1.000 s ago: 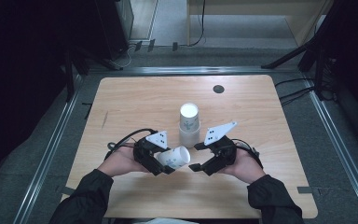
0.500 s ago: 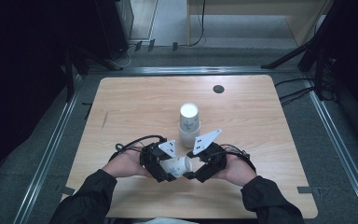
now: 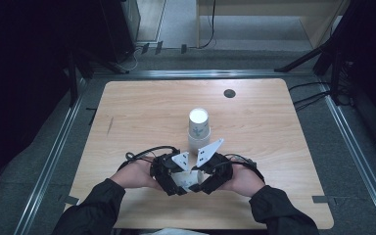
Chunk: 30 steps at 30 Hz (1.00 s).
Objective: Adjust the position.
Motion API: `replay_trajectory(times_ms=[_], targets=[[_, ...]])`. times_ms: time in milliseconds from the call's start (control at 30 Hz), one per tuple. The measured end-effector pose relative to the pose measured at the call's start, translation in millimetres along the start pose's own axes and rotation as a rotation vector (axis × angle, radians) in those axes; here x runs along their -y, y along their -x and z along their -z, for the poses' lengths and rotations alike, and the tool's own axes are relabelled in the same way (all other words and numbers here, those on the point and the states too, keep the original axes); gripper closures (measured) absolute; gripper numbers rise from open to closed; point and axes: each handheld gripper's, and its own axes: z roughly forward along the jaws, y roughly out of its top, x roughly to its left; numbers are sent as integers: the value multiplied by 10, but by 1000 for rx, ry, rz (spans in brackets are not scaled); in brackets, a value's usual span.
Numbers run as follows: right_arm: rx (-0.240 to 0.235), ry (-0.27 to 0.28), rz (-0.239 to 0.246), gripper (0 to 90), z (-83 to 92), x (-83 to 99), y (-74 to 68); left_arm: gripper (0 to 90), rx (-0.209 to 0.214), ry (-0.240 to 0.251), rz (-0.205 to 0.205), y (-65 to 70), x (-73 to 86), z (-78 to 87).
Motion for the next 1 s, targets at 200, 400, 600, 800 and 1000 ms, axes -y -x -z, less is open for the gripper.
replay_trajectory(times_ms=[200,400,600,800,1000], targets=[[3,33,5,351,82,-12,7,146,-9,57,15,-19,13,67],[20,94,-24,350,244,28,59,127,-17,187,66,-111,85,253],[27,192,-50,350,447,72,112,127,-17,293,117,-174,157,365],[14,254,-62,350,563,91,128,127,22,372,130,-159,139,387],[-53,312,-50,350,592,45,123,127,69,462,113,-62,118,412]])
